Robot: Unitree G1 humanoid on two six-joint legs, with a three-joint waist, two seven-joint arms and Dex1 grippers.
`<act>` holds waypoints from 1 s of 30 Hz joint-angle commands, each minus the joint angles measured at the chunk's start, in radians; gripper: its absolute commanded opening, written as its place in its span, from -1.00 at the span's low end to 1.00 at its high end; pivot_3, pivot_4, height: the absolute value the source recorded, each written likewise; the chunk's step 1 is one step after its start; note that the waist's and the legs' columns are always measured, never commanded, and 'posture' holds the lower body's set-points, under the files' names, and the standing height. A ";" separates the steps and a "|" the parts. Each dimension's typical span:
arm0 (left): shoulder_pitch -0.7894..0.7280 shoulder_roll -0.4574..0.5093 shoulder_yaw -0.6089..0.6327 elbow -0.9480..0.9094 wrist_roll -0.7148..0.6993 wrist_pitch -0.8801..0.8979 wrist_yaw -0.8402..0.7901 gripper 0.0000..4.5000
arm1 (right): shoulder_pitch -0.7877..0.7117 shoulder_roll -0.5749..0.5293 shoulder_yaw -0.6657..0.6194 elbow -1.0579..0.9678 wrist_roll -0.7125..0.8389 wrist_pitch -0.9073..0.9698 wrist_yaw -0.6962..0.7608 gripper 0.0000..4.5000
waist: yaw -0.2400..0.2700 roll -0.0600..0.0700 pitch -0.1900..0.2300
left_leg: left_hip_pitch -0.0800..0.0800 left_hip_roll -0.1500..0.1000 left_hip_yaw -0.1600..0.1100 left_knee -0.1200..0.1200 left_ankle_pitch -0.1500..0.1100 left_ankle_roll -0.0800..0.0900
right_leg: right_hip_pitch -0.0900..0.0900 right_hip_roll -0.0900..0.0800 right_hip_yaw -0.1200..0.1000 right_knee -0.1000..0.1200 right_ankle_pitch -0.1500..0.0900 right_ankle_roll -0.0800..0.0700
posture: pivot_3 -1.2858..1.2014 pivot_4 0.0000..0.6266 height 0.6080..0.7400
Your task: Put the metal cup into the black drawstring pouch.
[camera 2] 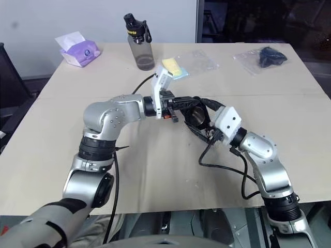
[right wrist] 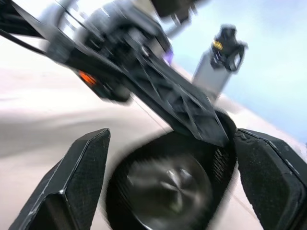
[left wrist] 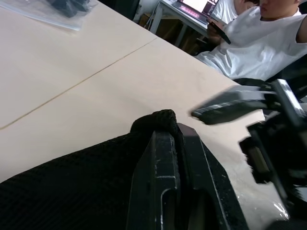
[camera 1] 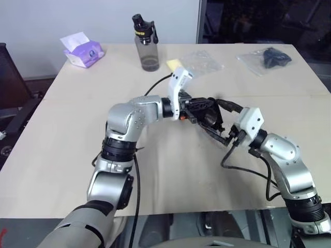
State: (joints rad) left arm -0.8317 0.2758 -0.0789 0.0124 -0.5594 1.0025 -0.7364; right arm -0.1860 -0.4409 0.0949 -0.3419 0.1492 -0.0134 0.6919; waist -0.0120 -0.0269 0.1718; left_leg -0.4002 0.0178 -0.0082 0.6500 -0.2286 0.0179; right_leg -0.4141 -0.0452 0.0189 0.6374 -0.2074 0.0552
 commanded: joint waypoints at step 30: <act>0.033 0.002 0.027 -0.060 -0.017 -0.040 0.048 -1.00 | 0.099 0.187 -0.123 0.276 0.079 0.155 -0.229 -0.98 | -0.002 0.000 0.000 | 0.000 -0.001 0.002 0.000 0.000 0.000 | 0.000 -0.001 0.002 0.000 0.001 -0.003 | 0.03 -0.52 1.00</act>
State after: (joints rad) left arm -0.7880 0.2791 -0.0746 -0.0167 -0.5711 0.9942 -0.6897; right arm -0.0749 -0.2363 0.0087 -0.0574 0.2384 0.1626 0.4823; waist -0.0141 -0.0265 0.1721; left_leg -0.3998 0.0172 -0.0064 0.6503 -0.2286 0.0179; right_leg -0.4140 -0.0459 0.0213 0.6373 -0.2058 0.0523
